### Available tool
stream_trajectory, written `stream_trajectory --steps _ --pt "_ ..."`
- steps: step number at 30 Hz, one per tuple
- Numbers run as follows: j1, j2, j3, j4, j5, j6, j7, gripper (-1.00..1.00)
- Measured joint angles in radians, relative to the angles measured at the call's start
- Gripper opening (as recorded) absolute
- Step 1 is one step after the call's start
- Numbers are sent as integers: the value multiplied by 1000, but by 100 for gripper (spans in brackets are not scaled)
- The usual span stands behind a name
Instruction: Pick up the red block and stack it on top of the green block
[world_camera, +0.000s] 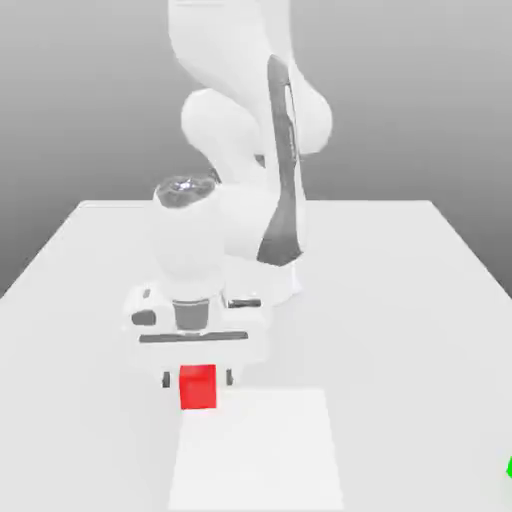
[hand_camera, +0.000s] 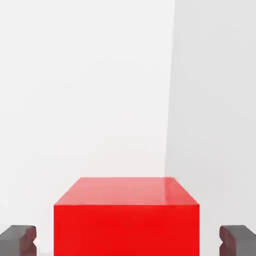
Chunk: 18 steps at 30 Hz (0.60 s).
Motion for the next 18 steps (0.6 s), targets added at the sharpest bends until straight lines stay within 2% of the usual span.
stream_trajectory --steps 4,9,12,18 --pt "-9 6 9 1 -1 5 1 -100" --pt "-7 -149 -22 -21 -104 -127 76 -100" --pt "-17 -253 -19 -35 -133 -217 95 -100" --pt "160 -166 70 147 -126 -332 208 -100"
